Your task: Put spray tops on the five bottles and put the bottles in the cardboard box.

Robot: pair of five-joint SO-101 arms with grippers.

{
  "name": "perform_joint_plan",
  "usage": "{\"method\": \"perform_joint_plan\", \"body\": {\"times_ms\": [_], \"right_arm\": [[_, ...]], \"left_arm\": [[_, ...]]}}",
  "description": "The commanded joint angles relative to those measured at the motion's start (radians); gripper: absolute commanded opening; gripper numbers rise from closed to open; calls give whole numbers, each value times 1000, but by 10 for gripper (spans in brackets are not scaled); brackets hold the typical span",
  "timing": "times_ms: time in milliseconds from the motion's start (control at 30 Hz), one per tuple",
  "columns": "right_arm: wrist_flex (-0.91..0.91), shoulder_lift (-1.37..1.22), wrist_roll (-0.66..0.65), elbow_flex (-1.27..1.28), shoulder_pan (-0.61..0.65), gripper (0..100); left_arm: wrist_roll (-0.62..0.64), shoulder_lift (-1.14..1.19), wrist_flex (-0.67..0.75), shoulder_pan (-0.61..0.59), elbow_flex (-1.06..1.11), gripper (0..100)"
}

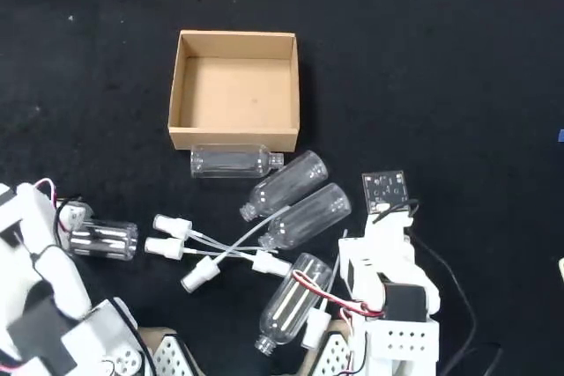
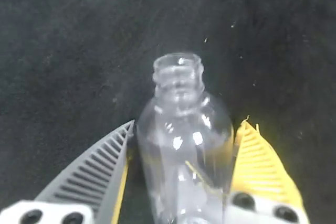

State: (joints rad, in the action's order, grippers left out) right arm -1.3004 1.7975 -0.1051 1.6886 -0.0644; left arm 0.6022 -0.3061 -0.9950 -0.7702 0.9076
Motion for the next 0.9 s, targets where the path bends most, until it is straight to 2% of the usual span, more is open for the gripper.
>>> {"method": "perform_joint_plan", "body": {"times_ms": [0,100,300,433,533,667,767,867], "right_arm": [[-5,94,-8,-7,-15,11],[-5,94,-8,-7,-15,11],[-5,94,-8,-7,-15,11],[-5,94,-8,-7,-15,11],[-5,94,-8,-7,-15,11],[-5,94,-8,-7,-15,11],[-5,94,-8,-7,-15,11],[-5,94,-8,-7,-15,11]], "left_arm": [[8,58,37,13,-71,281],[8,72,34,18,-74,234],[-83,71,41,82,-77,33],[-166,72,86,41,-124,52],[-322,84,161,-59,-179,79],[-549,120,221,-174,-257,176],[-735,175,184,-209,-318,224],[-941,226,84,-216,-394,219]]}}
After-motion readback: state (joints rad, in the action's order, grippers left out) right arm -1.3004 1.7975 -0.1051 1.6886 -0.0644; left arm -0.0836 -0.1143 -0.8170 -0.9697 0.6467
